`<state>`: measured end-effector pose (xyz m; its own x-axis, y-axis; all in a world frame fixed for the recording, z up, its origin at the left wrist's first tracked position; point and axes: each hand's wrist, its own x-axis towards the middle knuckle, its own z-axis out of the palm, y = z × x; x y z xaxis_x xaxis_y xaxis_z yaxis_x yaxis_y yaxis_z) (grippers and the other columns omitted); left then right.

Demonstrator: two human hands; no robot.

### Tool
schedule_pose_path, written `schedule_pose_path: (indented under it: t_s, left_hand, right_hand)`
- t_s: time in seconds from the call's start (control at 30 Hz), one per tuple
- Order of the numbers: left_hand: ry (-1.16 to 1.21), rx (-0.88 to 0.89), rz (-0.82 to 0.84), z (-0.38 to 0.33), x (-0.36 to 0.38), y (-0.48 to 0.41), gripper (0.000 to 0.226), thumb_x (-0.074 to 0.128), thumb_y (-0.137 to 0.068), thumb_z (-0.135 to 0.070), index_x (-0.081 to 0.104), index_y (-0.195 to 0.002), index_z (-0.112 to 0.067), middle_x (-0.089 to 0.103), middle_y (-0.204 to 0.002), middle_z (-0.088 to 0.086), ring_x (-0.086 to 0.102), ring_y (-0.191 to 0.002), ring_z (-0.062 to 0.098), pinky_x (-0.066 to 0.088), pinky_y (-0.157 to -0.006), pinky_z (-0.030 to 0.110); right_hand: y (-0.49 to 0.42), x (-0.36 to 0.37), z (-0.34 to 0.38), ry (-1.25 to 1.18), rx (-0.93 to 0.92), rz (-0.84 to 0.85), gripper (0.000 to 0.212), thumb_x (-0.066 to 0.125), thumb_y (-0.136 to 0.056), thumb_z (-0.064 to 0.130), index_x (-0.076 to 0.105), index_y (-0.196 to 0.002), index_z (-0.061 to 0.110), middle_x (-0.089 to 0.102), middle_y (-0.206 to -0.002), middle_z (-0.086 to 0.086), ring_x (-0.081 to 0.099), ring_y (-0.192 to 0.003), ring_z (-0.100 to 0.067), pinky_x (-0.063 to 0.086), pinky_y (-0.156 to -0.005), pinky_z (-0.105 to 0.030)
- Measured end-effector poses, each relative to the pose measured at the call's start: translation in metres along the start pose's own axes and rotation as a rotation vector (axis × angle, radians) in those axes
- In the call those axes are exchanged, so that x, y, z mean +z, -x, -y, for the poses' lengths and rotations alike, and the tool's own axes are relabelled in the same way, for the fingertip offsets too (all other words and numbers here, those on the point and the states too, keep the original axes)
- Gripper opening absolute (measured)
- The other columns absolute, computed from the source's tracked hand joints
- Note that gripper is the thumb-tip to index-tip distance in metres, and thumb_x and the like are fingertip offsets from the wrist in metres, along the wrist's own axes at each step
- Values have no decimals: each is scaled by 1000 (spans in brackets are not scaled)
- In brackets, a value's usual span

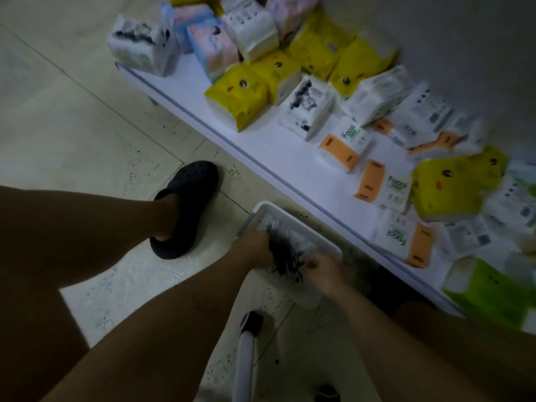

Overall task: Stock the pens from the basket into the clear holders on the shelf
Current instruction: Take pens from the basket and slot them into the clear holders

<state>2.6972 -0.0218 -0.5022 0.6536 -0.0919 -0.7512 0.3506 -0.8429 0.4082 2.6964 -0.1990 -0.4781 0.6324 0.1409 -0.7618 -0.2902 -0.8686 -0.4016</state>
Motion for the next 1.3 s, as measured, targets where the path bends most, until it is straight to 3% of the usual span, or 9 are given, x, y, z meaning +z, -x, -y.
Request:
schedule_pose_path:
  t_s: [0.1, 0.23, 0.43, 0.57, 0.77, 0.9, 1.1, 1.2, 1.3]
  left_hand:
    - [37, 10, -27, 17, 16, -17, 27, 50, -94, -27, 58, -115, -11, 61, -108, 10, 58, -103, 31, 51, -82, 37]
    - [83, 52, -148, 34, 42, -25, 22, 48, -96, -22, 64, -105, -8, 66, -95, 9, 60, -92, 26, 36, -68, 25]
    - [111, 65, -229, 40, 47, -48, 35, 56, -91, -28, 56, -120, -9, 57, -119, 10, 56, -107, 28, 47, -87, 34]
    - [-40, 22, -109, 42, 57, -59, 61, 52, -90, -38, 36, -143, -11, 40, -143, 12, 43, -128, 30, 39, -105, 39]
    - [-87, -72, -16, 41, 66, -68, 80, 52, -90, -40, 6, -153, -23, 9, -158, 8, 18, -143, 31, 26, -113, 46]
    - [-114, -77, -56, 40, 66, -68, 73, 54, -90, -38, 20, -151, -16, 22, -153, 14, 29, -138, 34, 34, -110, 45]
    - [65, -56, -256, 30, 58, -64, 35, 54, -93, -28, 60, -120, -7, 59, -121, 13, 55, -111, 26, 47, -96, 35]
    - [247, -92, -289, 25, 49, -60, 28, 50, -97, -16, 60, -116, 2, 62, -117, 14, 57, -111, 26, 42, -97, 29]
    - [341, -129, -271, 24, 38, -49, 15, 56, -92, -12, 64, -98, 0, 66, -99, 14, 63, -98, 27, 48, -81, 29]
  right_hand:
    - [-26, 8, -7, -35, 31, -39, 18, 54, -96, 18, 67, -108, 13, 66, -101, -6, 62, -96, -25, 51, -82, -35]
    - [-55, 23, -5, 17, 45, -15, 10, 57, -93, 16, 67, -90, 15, 66, -83, -3, 62, -83, -22, 52, -72, -34]
    - [-88, 35, -5, 132, 11, 13, 23, 55, -92, 14, 57, -70, 19, 58, -70, 1, 54, -63, -12, 42, -54, -20]
    - [-96, 46, -8, 191, 14, 72, 12, 52, -94, 17, 60, -103, 15, 62, -106, -7, 58, -93, -21, 48, -82, -31]
    - [-98, 65, -18, 126, -5, 122, 20, 48, -89, 31, 58, -100, 17, 59, -105, -9, 52, -88, -21, 36, -73, -22]
    - [-95, 60, -20, 126, -12, 68, 29, 47, -96, 21, 55, -123, 17, 46, -136, -10, 48, -112, -24, 37, -87, -27]
    - [-80, 53, -19, 26, -44, -43, 34, 53, -98, 24, 59, -129, 10, 45, -132, -6, 53, -112, -20, 37, -94, -19]
    - [-70, 47, -16, -49, -28, -100, 25, 63, -92, 19, 69, -115, 13, 52, -121, -3, 60, -100, -20, 46, -93, -24]
    - [-57, 41, -18, -121, -9, -168, 12, 65, -89, 8, 73, -93, 16, 66, -103, -4, 63, -91, -19, 55, -86, -38]
